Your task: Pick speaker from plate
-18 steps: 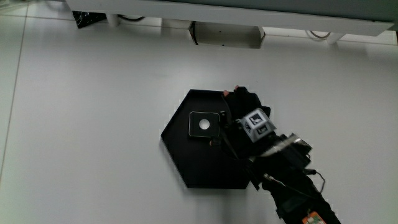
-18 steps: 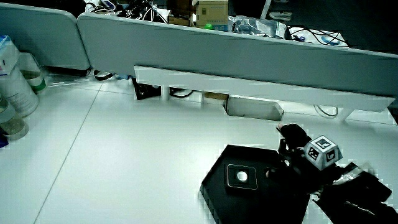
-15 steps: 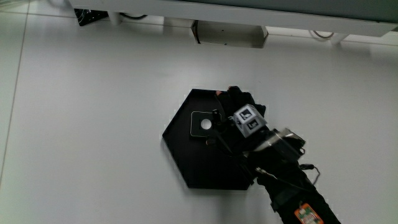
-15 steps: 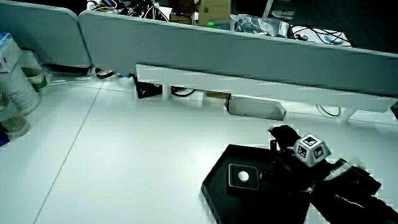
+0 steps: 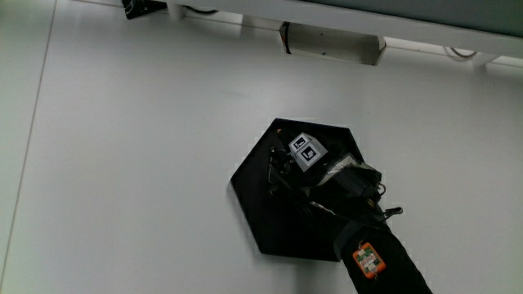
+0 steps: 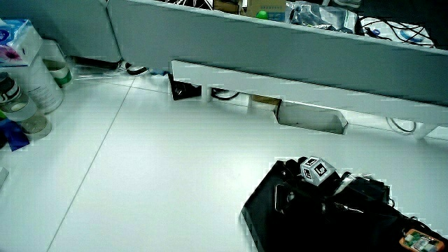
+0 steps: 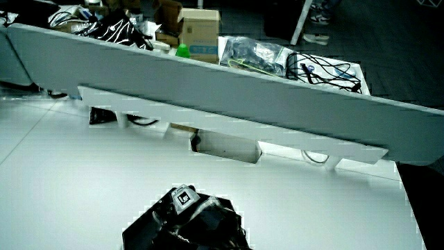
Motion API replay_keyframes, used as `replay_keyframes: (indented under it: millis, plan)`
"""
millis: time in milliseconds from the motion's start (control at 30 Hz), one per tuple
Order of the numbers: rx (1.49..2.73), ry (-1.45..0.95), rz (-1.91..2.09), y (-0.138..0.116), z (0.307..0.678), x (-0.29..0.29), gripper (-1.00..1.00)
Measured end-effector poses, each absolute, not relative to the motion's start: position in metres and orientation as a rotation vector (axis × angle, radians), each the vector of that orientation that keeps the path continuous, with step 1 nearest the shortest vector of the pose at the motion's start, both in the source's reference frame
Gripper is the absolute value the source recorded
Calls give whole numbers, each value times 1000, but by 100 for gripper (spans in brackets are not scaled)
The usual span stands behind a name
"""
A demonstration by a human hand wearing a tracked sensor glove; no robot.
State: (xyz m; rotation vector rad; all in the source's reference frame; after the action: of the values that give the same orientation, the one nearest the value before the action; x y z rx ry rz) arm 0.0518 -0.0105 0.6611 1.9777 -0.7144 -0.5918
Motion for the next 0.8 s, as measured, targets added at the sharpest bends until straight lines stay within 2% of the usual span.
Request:
replay_keyframes:
  millis: [200, 267, 567, 800]
  plan:
    - [1967, -709, -688, -3, 672, 47, 35]
    - [2032, -730, -714, 1, 668, 45, 47]
    - [2171, -733, -787, 5, 662, 46, 100]
    - [2236, -754, -732, 2, 648, 52, 100]
